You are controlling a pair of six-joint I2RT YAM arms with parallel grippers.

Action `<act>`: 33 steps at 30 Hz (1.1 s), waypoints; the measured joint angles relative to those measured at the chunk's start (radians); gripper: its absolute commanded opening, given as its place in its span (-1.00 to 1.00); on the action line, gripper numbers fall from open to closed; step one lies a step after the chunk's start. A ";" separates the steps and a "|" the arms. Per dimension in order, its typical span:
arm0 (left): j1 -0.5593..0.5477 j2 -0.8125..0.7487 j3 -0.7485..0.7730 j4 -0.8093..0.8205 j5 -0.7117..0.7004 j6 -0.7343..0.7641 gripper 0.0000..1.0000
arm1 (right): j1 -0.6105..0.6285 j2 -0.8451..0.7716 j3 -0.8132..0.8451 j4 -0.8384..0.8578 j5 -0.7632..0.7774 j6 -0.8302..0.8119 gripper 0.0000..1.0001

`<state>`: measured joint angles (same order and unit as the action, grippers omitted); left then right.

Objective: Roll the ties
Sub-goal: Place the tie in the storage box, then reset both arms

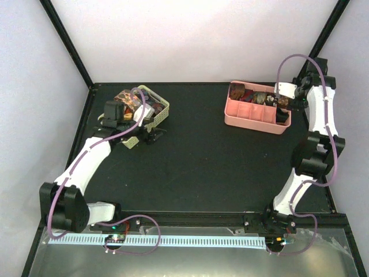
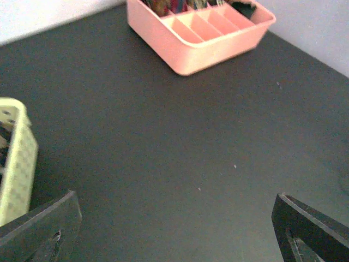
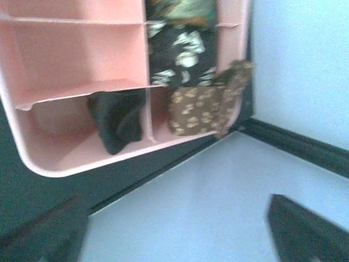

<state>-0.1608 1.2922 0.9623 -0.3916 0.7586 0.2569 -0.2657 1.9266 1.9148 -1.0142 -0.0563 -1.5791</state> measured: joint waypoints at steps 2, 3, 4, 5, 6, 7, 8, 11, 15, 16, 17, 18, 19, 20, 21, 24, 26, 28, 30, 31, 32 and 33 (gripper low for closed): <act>0.013 -0.043 0.000 0.013 -0.026 -0.014 0.98 | 0.000 -0.026 0.005 0.010 -0.021 0.019 0.99; 0.018 -0.072 0.000 0.027 -0.051 -0.021 0.98 | 0.000 -0.048 0.005 0.021 -0.037 0.042 0.99; 0.022 -0.081 0.000 0.032 -0.057 -0.023 0.97 | 0.000 -0.072 0.004 0.034 -0.056 0.069 0.99; 0.027 -0.101 0.000 0.042 -0.086 -0.023 0.97 | 0.000 -0.098 0.003 0.050 -0.077 0.096 0.99; 0.031 -0.113 0.005 0.044 -0.107 -0.021 0.97 | 0.000 -0.130 -0.001 0.073 -0.102 0.130 0.99; 0.037 -0.122 0.013 0.041 -0.130 -0.015 0.97 | 0.000 -0.158 -0.006 0.093 -0.122 0.159 0.99; 0.045 -0.126 0.031 0.037 -0.151 -0.006 0.97 | 0.000 -0.194 -0.016 0.119 -0.149 0.198 0.99; 0.076 -0.122 0.123 -0.007 -0.196 0.029 0.98 | 0.002 -0.306 -0.044 0.171 -0.230 0.341 0.99; 0.090 -0.069 0.306 -0.103 -0.214 0.063 0.97 | 0.007 -0.420 -0.059 0.184 -0.352 0.538 0.99; 0.090 -0.051 0.349 -0.127 -0.214 0.068 0.97 | 0.012 -0.461 -0.083 0.190 -0.383 0.602 0.99; 0.090 -0.040 0.374 -0.143 -0.212 0.069 0.98 | 0.017 -0.494 -0.105 0.193 -0.405 0.650 0.99; 0.090 -0.027 0.395 -0.163 -0.203 0.071 0.98 | 0.025 -0.536 -0.143 0.206 -0.431 0.708 0.99; 0.090 -0.018 0.404 -0.174 -0.192 0.070 0.98 | 0.032 -0.571 -0.176 0.211 -0.452 0.754 0.99; 0.088 -0.007 0.407 -0.189 -0.179 0.068 0.97 | 0.039 -0.614 -0.226 0.228 -0.476 0.808 0.99; 0.084 0.002 0.407 -0.206 -0.169 0.065 0.97 | 0.045 -0.653 -0.276 0.240 -0.499 0.855 0.99; 0.052 0.017 0.370 -0.231 -0.172 0.058 0.97 | 0.063 -0.763 -0.455 0.297 -0.547 0.986 0.99; 0.014 0.016 0.313 -0.236 -0.180 0.056 0.98 | 0.071 -0.831 -0.604 0.351 -0.583 1.083 0.99; -0.021 0.015 0.235 -0.235 -0.192 0.052 0.98 | 0.076 -0.874 -0.726 0.388 -0.615 1.162 0.99; -0.044 0.016 0.165 -0.236 -0.215 0.044 0.98 | 0.082 -0.901 -0.834 0.416 -0.645 1.228 0.99; -0.050 0.017 0.131 -0.237 -0.229 0.040 0.98 | 0.089 -0.909 -0.875 0.426 -0.657 1.250 0.99; -0.053 0.021 0.105 -0.237 -0.242 0.038 0.98 | 0.098 -0.919 -0.928 0.438 -0.675 1.275 0.99; -0.055 0.027 0.085 -0.240 -0.255 0.037 0.98 | 0.103 -0.924 -0.957 0.440 -0.685 1.289 0.99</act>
<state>-0.2161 1.3190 1.0470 -0.6319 0.5037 0.2939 -0.1627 1.0027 0.9581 -0.5739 -0.7410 -0.2901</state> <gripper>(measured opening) 0.988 0.997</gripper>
